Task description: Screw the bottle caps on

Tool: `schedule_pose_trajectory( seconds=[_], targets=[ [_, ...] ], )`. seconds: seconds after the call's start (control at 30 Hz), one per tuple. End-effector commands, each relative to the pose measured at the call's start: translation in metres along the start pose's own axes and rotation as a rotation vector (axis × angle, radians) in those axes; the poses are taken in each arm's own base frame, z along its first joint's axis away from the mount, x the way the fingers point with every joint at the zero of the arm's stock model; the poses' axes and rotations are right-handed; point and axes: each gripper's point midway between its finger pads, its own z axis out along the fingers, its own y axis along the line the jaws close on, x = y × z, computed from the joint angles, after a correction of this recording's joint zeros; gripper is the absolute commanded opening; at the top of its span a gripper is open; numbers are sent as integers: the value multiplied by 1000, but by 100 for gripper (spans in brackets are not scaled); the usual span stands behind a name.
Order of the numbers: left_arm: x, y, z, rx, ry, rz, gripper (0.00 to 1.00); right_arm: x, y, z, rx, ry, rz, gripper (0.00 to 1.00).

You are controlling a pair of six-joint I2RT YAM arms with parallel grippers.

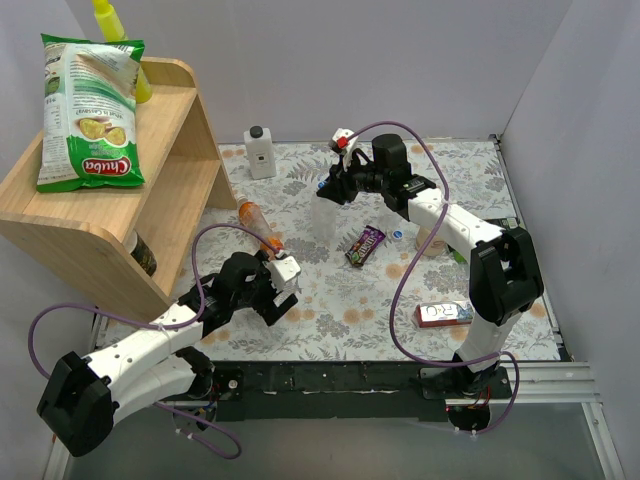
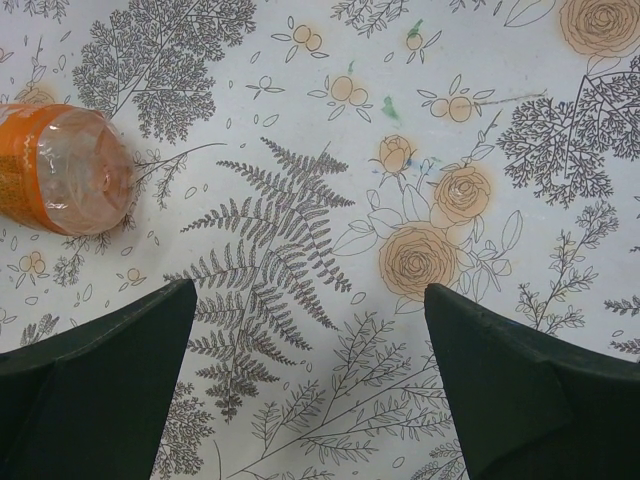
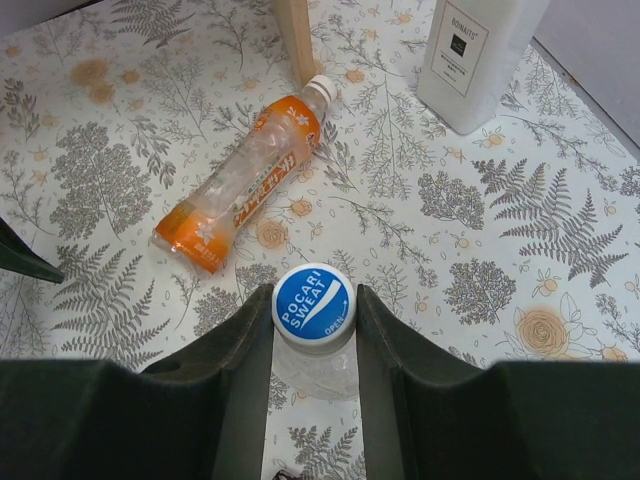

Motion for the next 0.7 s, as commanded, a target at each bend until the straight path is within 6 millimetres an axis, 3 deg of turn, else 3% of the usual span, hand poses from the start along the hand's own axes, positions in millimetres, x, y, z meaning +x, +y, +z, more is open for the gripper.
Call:
schedule_pose_trajectory(
  seconds=[0.0,0.6,0.63,0.67],
  targets=[
    [-5,1,1,4,-25,12,98,-17,0,0,-4,-43,-37,41],
    [-4,0,2,13,-29,13,98,-15,-1,3,-10,-38,-33,50],
    [-5,0,2,16,-30,14,98,-16,-1,3,-10,-39,-34,51],
    [-3,-1,2,19,-26,15,98,-16,-1,3,-9,-40,-34,60]
  ],
)
